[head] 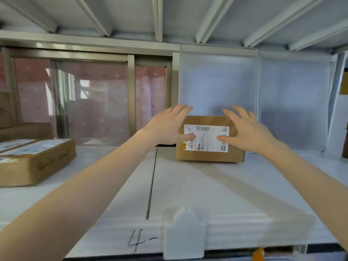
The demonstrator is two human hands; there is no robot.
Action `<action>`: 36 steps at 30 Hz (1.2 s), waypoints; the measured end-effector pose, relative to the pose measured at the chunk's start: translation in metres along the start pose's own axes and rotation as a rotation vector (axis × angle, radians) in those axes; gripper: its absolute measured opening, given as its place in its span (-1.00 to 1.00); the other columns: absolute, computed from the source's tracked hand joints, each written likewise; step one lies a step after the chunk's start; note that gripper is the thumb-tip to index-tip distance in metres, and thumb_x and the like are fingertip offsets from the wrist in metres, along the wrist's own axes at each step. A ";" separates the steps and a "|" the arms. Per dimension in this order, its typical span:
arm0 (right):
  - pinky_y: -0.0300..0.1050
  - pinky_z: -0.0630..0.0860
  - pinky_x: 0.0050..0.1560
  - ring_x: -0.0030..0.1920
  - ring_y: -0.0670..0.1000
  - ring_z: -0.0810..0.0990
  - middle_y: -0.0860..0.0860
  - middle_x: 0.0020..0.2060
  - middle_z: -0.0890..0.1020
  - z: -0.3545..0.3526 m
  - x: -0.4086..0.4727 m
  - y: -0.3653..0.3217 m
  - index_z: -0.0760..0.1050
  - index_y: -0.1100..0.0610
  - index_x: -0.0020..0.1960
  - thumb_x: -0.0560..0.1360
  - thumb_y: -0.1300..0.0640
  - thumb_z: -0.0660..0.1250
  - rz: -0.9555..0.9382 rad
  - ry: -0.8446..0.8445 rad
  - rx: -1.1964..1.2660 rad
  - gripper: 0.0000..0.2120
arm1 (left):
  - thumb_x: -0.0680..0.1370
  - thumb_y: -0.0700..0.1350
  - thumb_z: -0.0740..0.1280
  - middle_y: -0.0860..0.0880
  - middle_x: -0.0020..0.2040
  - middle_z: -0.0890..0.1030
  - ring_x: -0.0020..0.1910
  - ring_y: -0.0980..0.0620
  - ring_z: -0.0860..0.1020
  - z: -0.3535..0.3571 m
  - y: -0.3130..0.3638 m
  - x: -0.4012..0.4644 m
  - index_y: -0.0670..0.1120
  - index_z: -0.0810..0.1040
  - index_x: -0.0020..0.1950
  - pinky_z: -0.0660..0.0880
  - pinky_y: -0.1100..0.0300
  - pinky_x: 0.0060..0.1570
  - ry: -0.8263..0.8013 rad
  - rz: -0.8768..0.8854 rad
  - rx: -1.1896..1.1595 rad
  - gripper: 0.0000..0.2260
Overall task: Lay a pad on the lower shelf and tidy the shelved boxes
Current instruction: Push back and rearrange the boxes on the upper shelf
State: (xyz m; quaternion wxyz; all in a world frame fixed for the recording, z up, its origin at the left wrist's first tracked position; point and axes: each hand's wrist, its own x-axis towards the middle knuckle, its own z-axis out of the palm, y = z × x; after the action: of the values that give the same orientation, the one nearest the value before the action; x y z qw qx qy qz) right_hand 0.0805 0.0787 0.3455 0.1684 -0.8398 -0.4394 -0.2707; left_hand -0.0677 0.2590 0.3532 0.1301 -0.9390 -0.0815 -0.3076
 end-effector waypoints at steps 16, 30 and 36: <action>0.09 0.49 0.09 0.17 0.27 0.49 0.19 0.22 0.49 0.013 0.016 0.020 0.08 0.02 0.43 0.35 -0.21 0.40 0.092 -0.095 0.268 -0.19 | 0.38 0.24 0.38 -0.15 0.19 0.54 0.06 -0.13 0.52 0.021 -0.011 0.016 0.04 0.08 0.45 0.48 -0.01 0.04 -0.141 -0.337 -0.233 -0.22; 0.01 0.37 0.06 0.20 0.23 0.45 0.19 0.20 0.49 -0.039 -0.002 -0.133 0.16 -0.06 0.38 0.39 -0.15 0.38 -0.145 0.175 0.467 -0.34 | 0.38 0.14 0.44 -0.07 0.08 0.57 -0.08 -0.07 0.51 -0.113 -0.083 -0.106 0.08 0.23 0.35 0.49 0.04 -0.05 0.166 -0.415 -0.144 -0.37; 0.16 0.39 0.25 0.25 0.23 0.42 0.19 0.29 0.39 -0.063 -0.027 -0.238 0.06 -0.05 0.43 0.39 -0.16 0.38 -0.258 0.267 0.582 -0.24 | 0.38 0.14 0.43 -0.15 0.21 0.53 0.00 -0.15 0.55 -0.179 -0.128 -0.193 0.16 0.10 0.41 0.48 0.01 0.09 0.226 -0.512 -0.138 -0.28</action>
State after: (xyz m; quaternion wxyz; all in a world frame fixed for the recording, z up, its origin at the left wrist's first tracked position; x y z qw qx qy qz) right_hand -0.1491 0.1613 0.3896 0.4213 -0.6513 -0.5749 -0.2605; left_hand -0.3510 0.3138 0.4012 -0.0076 -0.8542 -0.2799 -0.4381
